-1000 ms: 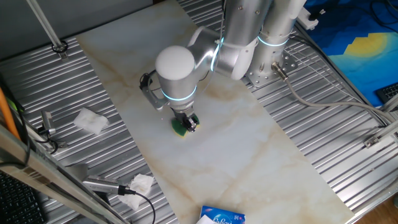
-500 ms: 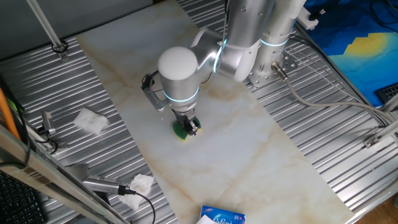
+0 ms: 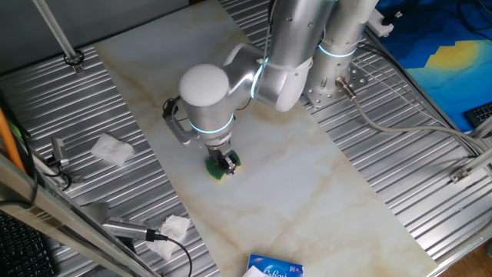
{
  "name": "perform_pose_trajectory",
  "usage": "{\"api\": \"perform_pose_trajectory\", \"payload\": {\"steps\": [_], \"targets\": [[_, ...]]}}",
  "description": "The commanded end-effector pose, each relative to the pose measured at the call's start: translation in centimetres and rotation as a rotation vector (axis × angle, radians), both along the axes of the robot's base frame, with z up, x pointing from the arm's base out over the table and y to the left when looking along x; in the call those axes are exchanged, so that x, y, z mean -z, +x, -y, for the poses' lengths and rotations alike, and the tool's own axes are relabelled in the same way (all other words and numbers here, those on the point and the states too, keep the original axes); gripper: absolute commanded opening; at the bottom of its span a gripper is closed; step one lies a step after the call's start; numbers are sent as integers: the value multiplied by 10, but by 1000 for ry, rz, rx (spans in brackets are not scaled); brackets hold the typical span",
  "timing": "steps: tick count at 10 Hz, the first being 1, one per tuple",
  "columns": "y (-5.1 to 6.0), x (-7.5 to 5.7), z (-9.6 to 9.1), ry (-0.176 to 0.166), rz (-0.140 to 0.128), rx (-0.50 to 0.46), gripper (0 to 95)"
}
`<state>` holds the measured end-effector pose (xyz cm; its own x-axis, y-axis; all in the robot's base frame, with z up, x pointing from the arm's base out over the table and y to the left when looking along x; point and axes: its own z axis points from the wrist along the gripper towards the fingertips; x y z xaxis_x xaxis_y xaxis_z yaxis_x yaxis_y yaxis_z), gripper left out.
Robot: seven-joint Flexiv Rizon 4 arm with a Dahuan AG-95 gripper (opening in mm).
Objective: Clean the tabletop with a sponge
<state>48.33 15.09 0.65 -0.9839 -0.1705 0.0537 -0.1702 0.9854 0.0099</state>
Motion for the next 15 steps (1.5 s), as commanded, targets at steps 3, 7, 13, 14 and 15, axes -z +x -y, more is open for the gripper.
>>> {"api": "perform_pose_trajectory", "payload": {"steps": [3, 7, 13, 14, 15], "targets": [[8, -1, 14, 2, -4, -28, 380], [15, 0, 36, 0, 6, -69, 380], [29, -4, 69, 7, 5, -115, 380], [32, -5, 77, 8, 5, -129, 380], [34, -5, 81, 8, 5, -136, 380]]}}
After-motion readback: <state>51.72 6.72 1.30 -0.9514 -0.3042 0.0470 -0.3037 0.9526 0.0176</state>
